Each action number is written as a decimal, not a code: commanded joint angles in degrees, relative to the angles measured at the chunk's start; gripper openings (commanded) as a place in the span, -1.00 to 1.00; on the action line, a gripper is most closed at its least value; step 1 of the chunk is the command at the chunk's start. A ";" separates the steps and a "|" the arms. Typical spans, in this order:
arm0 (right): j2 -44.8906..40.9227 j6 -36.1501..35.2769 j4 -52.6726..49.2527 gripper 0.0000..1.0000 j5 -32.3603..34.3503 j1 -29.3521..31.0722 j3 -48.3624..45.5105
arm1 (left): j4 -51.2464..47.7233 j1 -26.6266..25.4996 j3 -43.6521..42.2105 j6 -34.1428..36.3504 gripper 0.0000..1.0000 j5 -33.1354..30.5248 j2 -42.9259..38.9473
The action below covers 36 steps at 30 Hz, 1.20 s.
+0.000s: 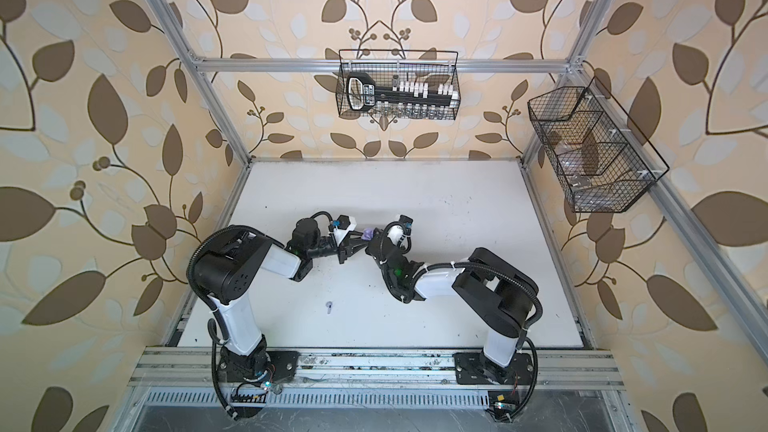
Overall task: Insert the wireless bluetooth earbuds into the charging case
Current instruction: 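Lower the earbud into the case slot held by the left gripper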
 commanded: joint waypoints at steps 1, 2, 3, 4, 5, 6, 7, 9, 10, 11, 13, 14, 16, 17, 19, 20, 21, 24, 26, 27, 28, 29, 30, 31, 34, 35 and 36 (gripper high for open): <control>1.30 0.30 1.22 -0.61 -1.49 0.79 1.92 | 4.30 0.28 0.89 -0.29 -0.96 2.23 0.13; 1.34 0.28 1.13 -0.61 -1.50 0.89 2.10 | 4.26 0.28 0.89 -0.36 -0.96 2.23 0.11; 1.47 0.18 1.00 -0.61 -1.58 1.03 2.26 | 4.26 0.28 1.00 -0.33 -0.96 2.22 0.11; 1.67 0.30 0.79 -0.61 -1.65 1.08 2.62 | 4.26 0.28 0.96 -0.36 -0.96 2.22 0.11; 1.85 0.16 0.69 -0.61 -1.90 1.17 2.96 | 4.26 0.28 0.94 -0.36 -0.96 2.17 0.12; 2.05 0.04 0.69 -0.61 -2.03 1.22 3.16 | 4.26 0.28 0.96 -0.36 -0.96 2.16 0.11; 2.13 0.00 0.56 -0.61 -2.07 1.39 3.47 | 4.28 0.28 0.90 -0.35 -0.96 2.21 0.11; 2.06 -0.16 0.09 -0.61 -2.02 1.58 3.72 | 4.34 0.28 0.91 -0.36 -0.96 2.23 0.11; 1.94 -0.07 -0.06 -0.61 -2.02 1.67 3.68 | 4.36 0.28 0.87 -0.40 -0.96 2.22 0.11; 1.80 -0.07 -0.33 -0.61 -1.96 1.70 3.55 | 4.39 0.28 0.88 -0.35 -0.96 2.23 0.11; 1.42 0.04 -1.04 -0.61 -1.93 1.74 3.54 | 4.34 0.28 0.89 -0.49 -0.96 2.23 0.11; 1.24 -0.13 -1.28 -0.61 -1.93 1.81 3.54 | 4.35 0.28 0.90 -0.38 -0.95 2.23 0.11; 0.80 -0.28 -1.92 -0.61 -1.78 1.92 3.46 | 4.35 0.28 0.89 -0.38 -0.95 2.30 0.11; 0.55 -0.27 -2.16 -0.61 -1.76 1.77 3.40 | 4.32 0.28 0.93 -0.36 -0.95 2.32 0.13; 0.03 -0.44 -2.50 -0.61 -1.67 1.68 3.17 | 4.36 0.28 0.91 -0.38 -0.95 2.31 0.11; -0.09 -0.45 -3.05 -0.61 -1.75 1.58 3.21 | 4.37 0.28 0.89 -0.34 -0.95 2.33 0.11; -0.19 -0.49 -3.62 -0.61 -1.89 1.44 3.34 | 4.37 0.28 0.93 -0.36 -0.95 2.38 0.11; -0.11 -0.48 -4.15 -0.61 -2.41 1.02 3.37 | 4.35 0.28 0.91 -0.40 -0.95 2.40 0.11; 0.18 -0.52 -4.23 -0.61 -3.09 0.81 3.61 | 4.34 0.29 0.90 -0.36 -0.95 2.48 0.11; 0.35 -0.37 -4.23 -0.61 -3.36 0.65 3.62 | 4.35 0.30 0.89 -0.36 -0.95 2.49 0.13; 0.69 -0.14 -4.28 -0.61 -3.79 0.45 3.82 | 4.42 0.36 0.94 -0.38 -0.95 2.45 0.11; 1.10 0.14 -4.48 -0.61 -4.32 0.35 4.06 | 4.43 0.37 0.88 -0.36 -0.95 2.53 0.11; 1.42 0.40 -4.73 -0.61 -4.68 0.26 4.31 | 4.43 0.37 0.85 -0.37 -0.95 2.50 0.11; 1.78 0.42 -4.80 -0.61 -5.00 0.22 4.57 | 4.47 0.37 0.82 -0.35 -0.95 2.57 0.12; 2.36 0.69 -5.56 -0.61 -5.68 0.09 5.25 | 4.63 0.37 0.84 -0.36 -0.95 2.58 0.26; 2.39 0.85 -5.47 -0.61 -5.95 0.00 5.19 | 4.61 0.37 0.76 -0.36 -0.95 2.53 0.21; 2.45 0.96 -5.46 -0.61 -6.06 -0.08 5.13 | 4.65 0.37 0.80 -0.35 -0.95 2.58 0.27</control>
